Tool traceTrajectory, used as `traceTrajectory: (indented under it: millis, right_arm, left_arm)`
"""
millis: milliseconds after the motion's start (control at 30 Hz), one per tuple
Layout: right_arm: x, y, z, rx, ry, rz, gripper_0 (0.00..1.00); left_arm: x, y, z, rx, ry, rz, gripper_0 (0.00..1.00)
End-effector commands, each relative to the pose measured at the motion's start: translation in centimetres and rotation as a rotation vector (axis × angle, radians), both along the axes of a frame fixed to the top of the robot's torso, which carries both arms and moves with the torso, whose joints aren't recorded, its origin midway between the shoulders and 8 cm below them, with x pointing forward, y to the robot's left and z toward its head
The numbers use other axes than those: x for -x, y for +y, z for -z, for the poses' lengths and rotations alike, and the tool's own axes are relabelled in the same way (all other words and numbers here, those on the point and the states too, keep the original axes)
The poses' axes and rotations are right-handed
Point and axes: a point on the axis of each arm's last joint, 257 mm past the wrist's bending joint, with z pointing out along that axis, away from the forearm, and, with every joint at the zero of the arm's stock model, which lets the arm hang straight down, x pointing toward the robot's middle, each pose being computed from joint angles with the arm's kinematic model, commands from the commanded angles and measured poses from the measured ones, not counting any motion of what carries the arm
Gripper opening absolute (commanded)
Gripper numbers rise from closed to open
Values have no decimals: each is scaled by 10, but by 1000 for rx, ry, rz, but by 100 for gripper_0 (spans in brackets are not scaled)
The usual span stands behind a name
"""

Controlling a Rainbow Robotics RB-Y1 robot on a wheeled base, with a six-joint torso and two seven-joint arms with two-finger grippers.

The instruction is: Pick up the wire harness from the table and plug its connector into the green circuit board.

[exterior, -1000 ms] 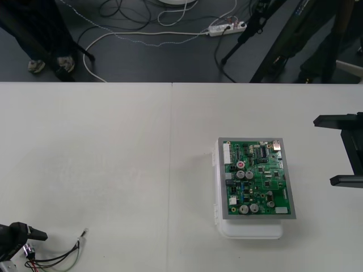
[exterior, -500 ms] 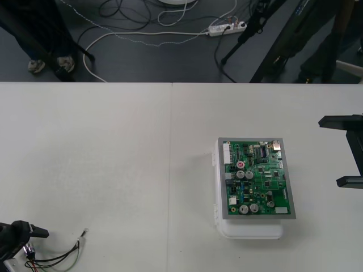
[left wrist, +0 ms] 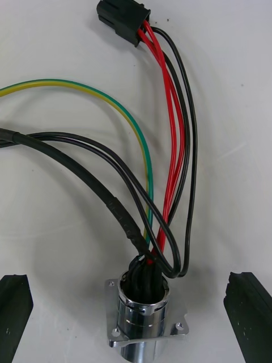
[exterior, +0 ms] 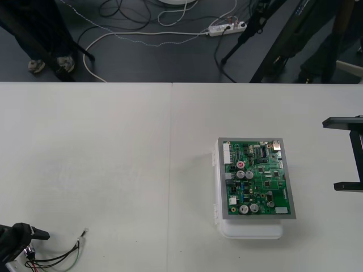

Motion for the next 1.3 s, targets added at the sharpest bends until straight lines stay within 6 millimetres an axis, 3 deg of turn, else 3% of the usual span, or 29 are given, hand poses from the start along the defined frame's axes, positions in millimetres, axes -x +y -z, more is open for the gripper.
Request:
traceTrajectory:
  millis: [33, 67, 100, 133, 767, 1300]
  right_arm:
    - [8, -9, 3, 43, -27, -4, 100]
    - [8, -10, 4, 45, -27, -3, 100]
    - [8, -10, 4, 45, -30, -3, 100]
    - [7, -11, 4, 45, -31, 4, 100]
    - [-2, -26, -3, 53, -47, 49, 100]
    - [-6, -32, -8, 47, -56, 70, 100]
  left_arm:
    - [8, 8, 4, -27, -42, 48, 86]
    - [8, 8, 4, -27, -42, 48, 75]
    - [9, 8, 4, -27, -41, 47, 14]
    - [10, 9, 5, -28, -37, 45, 0]
    - [7, 9, 4, -31, -40, 44, 0]
    - [-12, 22, -16, -38, -54, 1, 0]
